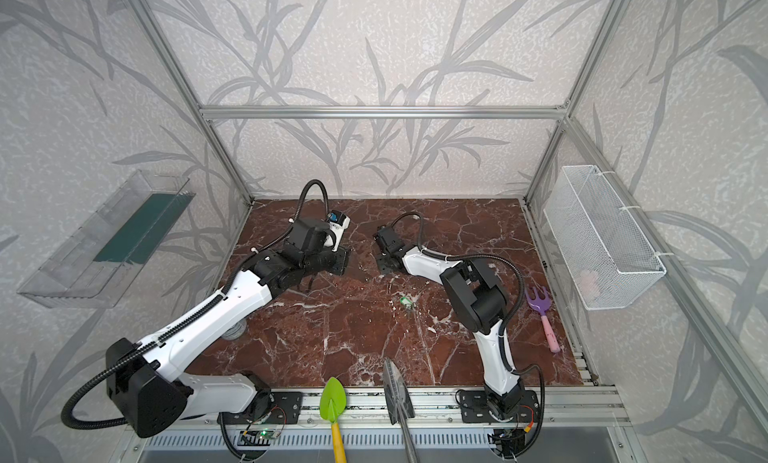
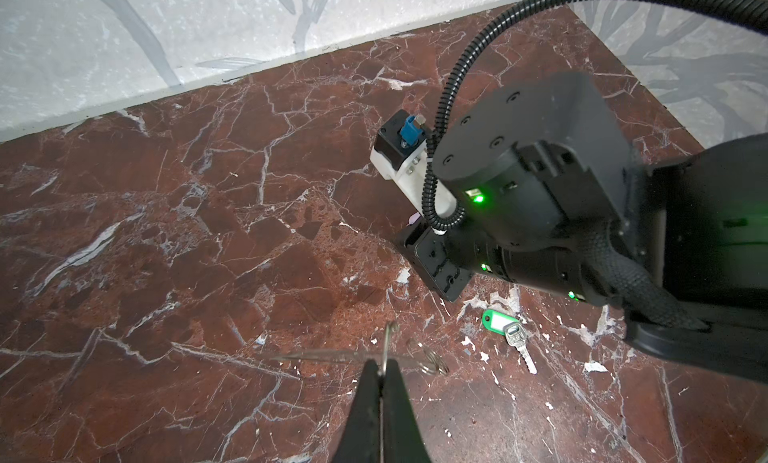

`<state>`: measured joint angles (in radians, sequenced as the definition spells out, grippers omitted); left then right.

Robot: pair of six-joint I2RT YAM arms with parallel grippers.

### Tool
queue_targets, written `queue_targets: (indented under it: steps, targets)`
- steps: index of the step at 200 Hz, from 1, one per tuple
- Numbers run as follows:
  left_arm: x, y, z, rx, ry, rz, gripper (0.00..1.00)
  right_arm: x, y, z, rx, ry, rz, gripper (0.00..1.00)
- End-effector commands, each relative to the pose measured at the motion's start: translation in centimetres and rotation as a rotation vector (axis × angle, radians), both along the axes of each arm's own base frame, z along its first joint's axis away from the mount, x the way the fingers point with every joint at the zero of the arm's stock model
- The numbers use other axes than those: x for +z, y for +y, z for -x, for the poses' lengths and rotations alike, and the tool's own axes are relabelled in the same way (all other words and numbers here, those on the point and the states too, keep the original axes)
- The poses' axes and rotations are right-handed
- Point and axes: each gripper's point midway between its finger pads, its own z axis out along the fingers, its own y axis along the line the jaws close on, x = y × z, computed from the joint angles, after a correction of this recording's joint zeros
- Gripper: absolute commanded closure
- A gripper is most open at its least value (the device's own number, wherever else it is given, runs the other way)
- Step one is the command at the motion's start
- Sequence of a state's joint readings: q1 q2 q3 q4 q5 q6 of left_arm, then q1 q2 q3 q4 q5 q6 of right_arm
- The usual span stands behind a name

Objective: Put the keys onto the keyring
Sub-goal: 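Close the right gripper on the lilac-tagged key near its ring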

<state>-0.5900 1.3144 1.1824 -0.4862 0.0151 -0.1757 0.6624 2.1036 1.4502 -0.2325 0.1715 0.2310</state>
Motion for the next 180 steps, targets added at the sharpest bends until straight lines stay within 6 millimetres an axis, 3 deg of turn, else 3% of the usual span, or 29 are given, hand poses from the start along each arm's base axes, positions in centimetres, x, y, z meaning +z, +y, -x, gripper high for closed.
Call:
queue_targets:
  steps: [1, 87, 180]
  targets:
    - [1.0, 0.3, 0.1, 0.01, -0.034, 0.006, 1.0, -0.8, -0.5, 0.3, -0.01, 0.019, 0.063, 0.47]
    - [1.2, 0.0, -0.1, 0.002, -0.037, 0.009, 1.0, -2.4, -0.6, 0.7, -0.02, 0.06, 0.073, 0.5]
    - [1.3, 0.1, 0.0, 0.002, -0.04, 0.006, 1.0, -2.5, -1.2, 0.4, -0.026, 0.056, 0.123, 0.72]
